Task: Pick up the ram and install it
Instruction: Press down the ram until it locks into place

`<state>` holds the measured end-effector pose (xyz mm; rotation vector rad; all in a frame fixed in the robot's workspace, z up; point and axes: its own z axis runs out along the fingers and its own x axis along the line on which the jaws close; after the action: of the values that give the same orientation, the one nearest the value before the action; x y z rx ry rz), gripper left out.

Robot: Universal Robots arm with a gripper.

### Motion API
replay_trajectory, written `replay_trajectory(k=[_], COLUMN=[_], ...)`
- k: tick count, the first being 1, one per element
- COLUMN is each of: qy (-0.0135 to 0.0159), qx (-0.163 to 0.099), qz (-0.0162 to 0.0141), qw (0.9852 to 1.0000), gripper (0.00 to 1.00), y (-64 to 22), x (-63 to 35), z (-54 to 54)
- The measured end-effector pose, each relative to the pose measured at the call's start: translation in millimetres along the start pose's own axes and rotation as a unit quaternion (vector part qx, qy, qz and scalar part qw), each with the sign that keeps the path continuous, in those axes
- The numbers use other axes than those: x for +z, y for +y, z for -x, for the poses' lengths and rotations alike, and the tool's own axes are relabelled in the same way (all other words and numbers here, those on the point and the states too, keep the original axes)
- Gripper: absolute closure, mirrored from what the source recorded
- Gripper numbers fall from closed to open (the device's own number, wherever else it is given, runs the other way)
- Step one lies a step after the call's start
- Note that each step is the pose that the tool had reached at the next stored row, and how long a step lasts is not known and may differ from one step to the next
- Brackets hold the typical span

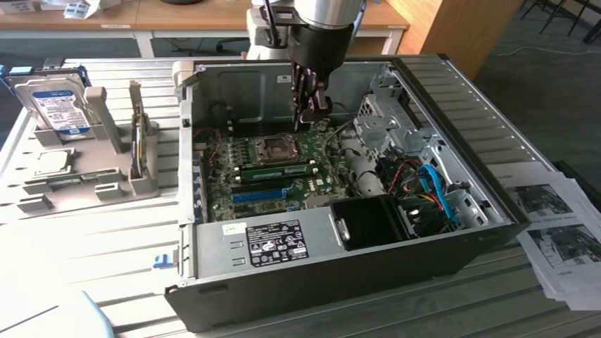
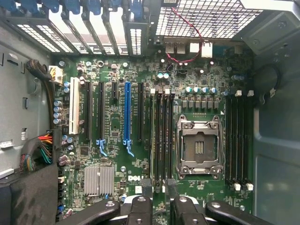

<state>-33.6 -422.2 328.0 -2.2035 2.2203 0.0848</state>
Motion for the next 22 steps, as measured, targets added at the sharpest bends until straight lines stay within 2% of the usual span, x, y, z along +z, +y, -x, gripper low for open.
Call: replay_trajectory(k=[5, 6, 7, 8, 9, 18, 22], qy=[0.0000, 0.0000, 0.0000, 0.0000, 0.0000, 0.0000, -0.0006], qx=[0.000, 0.000, 0.000, 0.000, 0.000, 0.000, 0.000], qz=[0.0000, 0.0000, 0.0000, 0.0000, 0.0000, 0.0000, 0.0000], qw=[1.0000, 1.0000, 1.0000, 1.0000, 1.0000, 1.0000, 1.0000], gripper=[0.77, 0.84, 0.84, 0.90, 0.91, 0.91, 0.91], y=[0.0, 0.0, 0.0, 0.0, 0.0, -0.1, -3.5], x=[0.0, 0.0, 0.0, 0.0, 0.0, 0.0, 0.1], z=[0.0, 0.0, 0.0, 0.0, 0.0, 0.0, 0.0])
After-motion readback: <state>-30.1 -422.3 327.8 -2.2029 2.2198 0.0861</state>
